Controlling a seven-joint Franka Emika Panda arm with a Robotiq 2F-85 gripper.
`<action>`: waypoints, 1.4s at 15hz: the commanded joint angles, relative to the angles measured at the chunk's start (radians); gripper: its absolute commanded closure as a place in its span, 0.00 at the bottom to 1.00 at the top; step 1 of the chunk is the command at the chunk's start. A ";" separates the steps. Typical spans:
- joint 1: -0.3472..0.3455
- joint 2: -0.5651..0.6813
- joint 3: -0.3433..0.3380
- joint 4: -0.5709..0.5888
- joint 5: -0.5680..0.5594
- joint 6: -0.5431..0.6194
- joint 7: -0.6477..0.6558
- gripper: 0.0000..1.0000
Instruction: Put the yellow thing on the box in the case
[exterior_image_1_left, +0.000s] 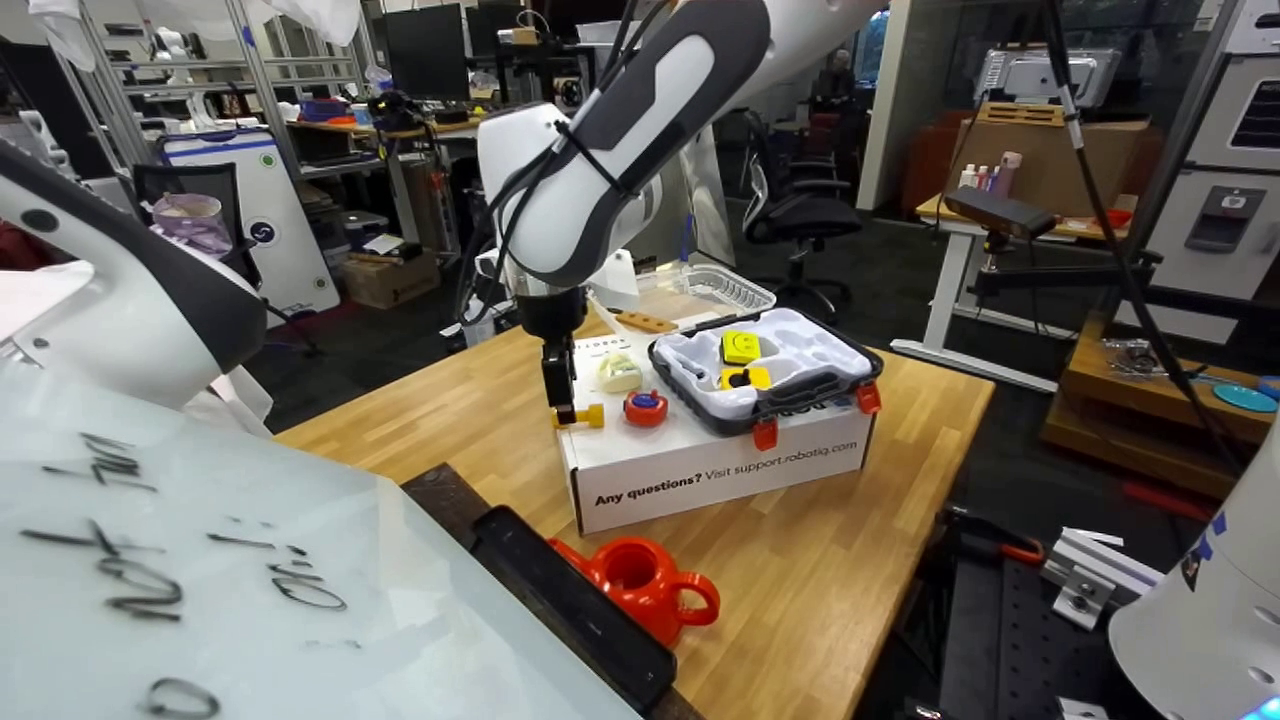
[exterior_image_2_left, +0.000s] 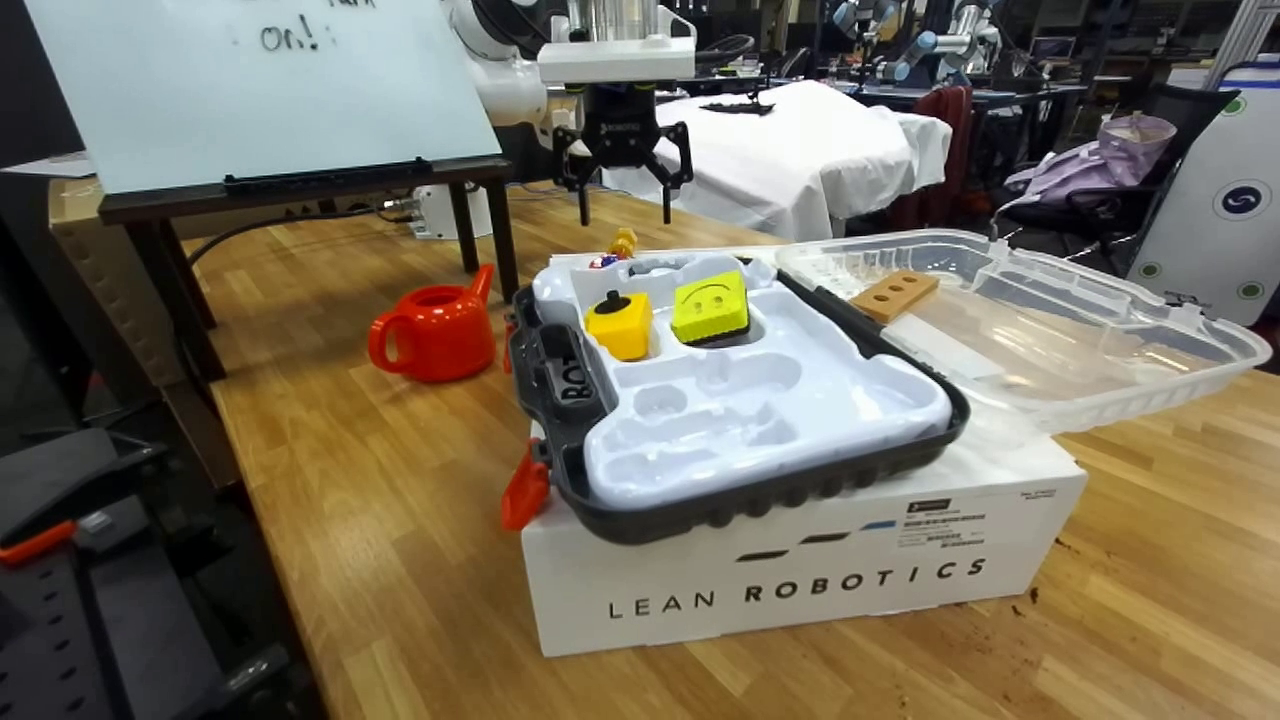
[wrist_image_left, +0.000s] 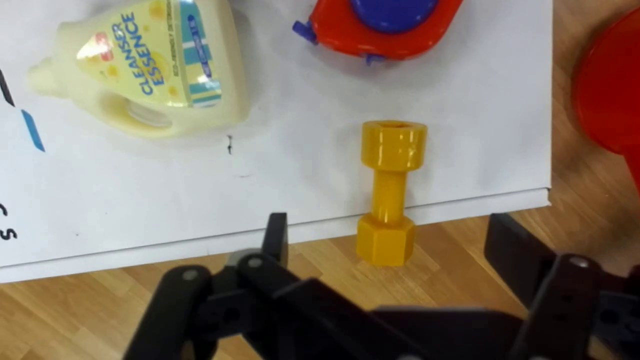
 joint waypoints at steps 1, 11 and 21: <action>-0.028 0.020 0.032 0.027 0.011 -0.018 0.003 0.00; -0.049 0.037 0.042 0.025 0.022 -0.031 -0.001 0.00; -0.052 0.045 0.042 0.023 0.021 -0.031 0.003 0.54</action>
